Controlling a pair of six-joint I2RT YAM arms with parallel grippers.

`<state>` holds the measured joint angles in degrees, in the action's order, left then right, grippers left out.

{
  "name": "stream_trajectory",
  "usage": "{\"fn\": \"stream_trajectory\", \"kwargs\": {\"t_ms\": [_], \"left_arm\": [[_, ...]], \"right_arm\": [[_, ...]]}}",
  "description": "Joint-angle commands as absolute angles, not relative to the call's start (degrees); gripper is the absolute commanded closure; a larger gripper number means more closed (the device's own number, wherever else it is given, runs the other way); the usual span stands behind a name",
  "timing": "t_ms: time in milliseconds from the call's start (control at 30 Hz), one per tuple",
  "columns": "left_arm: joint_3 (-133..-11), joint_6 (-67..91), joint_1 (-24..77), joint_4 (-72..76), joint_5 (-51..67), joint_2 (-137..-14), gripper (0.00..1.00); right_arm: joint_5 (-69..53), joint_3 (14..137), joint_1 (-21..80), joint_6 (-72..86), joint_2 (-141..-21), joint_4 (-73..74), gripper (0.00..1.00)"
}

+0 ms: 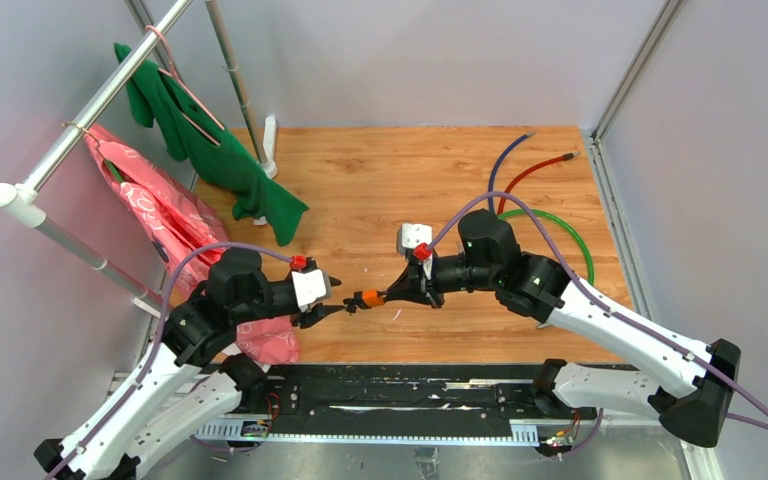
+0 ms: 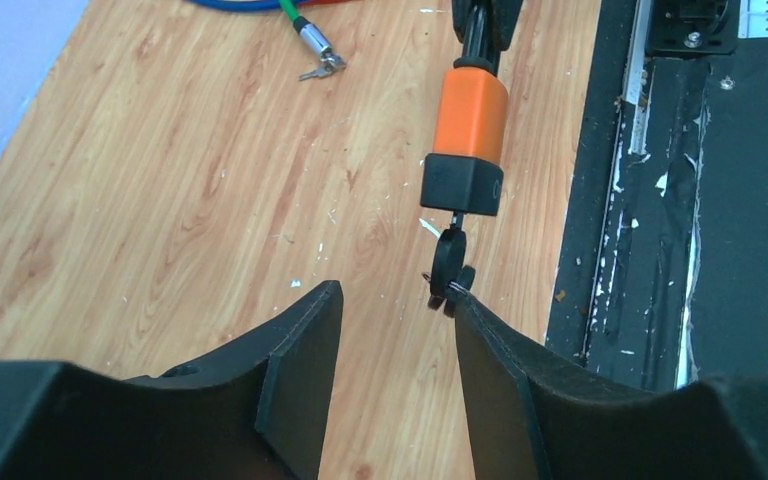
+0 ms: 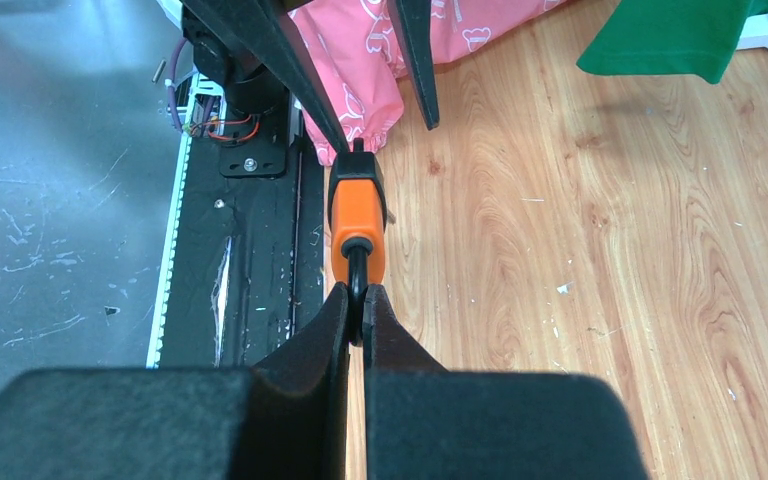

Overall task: Lock with the key
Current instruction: Place the lock at the center of the board.

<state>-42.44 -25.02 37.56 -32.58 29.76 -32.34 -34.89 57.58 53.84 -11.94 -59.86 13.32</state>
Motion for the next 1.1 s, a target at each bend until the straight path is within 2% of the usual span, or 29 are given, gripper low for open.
{"fn": "stream_trajectory", "kwargs": {"t_ms": [0, 233, 467, 733, 867, 967, 1067], "left_arm": [[-42.43, -21.17, 37.18, -28.37, 31.26, -33.47, 0.46], [-41.53, -10.61, 37.18, -23.30, 36.97, -35.64, 0.48], [-41.62, -7.80, 37.29, -24.79, 39.11, -37.34, 0.65], [-40.88, -8.56, 37.53, -25.39, 39.08, -37.42, 0.65], [-40.73, -9.01, 37.62, -25.48, 38.83, -37.42, 0.76], [-40.73, -9.23, 37.63, -25.48, 38.79, -37.38, 0.98], [-40.79, -9.38, 37.62, -25.45, 37.83, -37.10, 1.00]], "right_arm": [[-35.94, 59.53, 53.26, -12.76, -58.12, 12.15, 1.00], [-35.68, 59.09, 53.24, -12.82, -57.74, 11.89, 1.00], [-35.82, 59.02, 53.26, -12.83, -58.17, 11.44, 1.00], [-35.79, 59.40, 53.26, -12.83, -58.52, 11.25, 1.00], [-35.60, 59.66, 53.26, -12.96, -58.54, 11.25, 1.00], [-35.53, 59.75, 53.26, -13.01, -58.62, 11.25, 1.00], [-35.17, 59.70, 53.26, -13.30, -58.62, 11.32, 1.00]]}}
